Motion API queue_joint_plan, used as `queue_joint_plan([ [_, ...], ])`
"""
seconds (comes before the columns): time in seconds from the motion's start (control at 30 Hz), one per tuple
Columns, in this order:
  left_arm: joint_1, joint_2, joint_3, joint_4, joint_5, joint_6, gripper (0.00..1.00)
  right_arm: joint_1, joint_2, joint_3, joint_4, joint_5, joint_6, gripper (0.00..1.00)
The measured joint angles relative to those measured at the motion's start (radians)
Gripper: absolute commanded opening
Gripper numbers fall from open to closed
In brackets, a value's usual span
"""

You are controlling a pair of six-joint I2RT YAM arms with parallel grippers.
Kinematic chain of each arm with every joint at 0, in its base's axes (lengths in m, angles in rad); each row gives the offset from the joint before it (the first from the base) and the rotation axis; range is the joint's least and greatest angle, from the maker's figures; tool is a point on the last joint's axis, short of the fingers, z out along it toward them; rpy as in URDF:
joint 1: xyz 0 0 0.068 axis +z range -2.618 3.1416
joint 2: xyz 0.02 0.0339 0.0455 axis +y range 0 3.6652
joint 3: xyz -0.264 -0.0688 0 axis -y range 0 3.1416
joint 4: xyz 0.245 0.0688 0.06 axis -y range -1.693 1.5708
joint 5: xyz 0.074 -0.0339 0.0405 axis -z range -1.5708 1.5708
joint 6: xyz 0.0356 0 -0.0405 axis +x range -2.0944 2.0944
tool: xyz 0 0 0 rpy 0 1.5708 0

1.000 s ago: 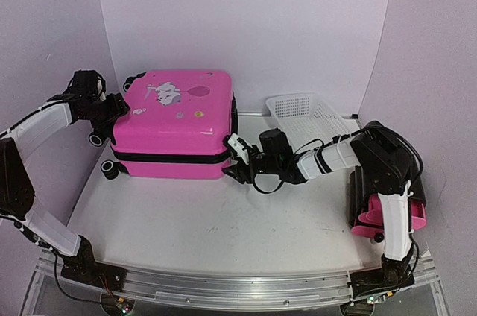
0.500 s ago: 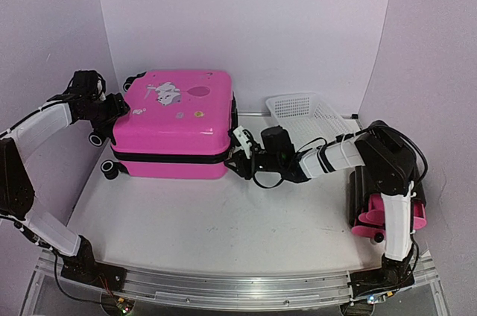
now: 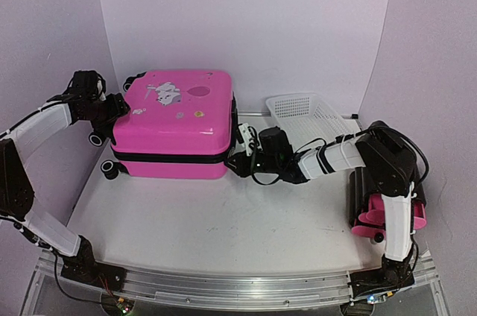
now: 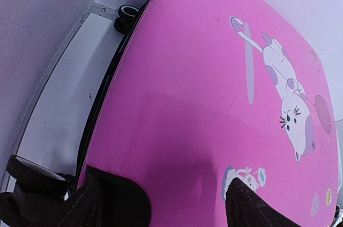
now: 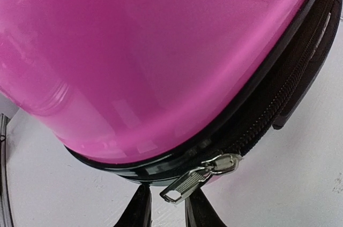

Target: Open, take out, and arrange the luggage

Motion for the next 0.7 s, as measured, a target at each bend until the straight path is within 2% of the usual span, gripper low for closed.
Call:
queue_joint_plan([
  [0.2,-0.001,0.000,0.000,0.000,0.001,0.000,0.79,-0.003,0.000,0.005,-0.010,-0.016,0.093,0.13],
  [0.37,-0.005,-0.004,-0.001,-0.004,0.016,-0.001,0.79,-0.029,0.000,0.017,-0.014,-0.058,0.142,0.00],
  [0.67,-0.011,-0.007,-0.001,-0.010,0.036,-0.005,0.79,-0.077,0.000,0.045,-0.005,-0.154,0.199,0.00],
  [0.7,-0.011,-0.007,-0.001,-0.010,0.037,-0.005,0.79,-0.078,0.000,0.044,-0.004,-0.157,0.209,0.02],
])
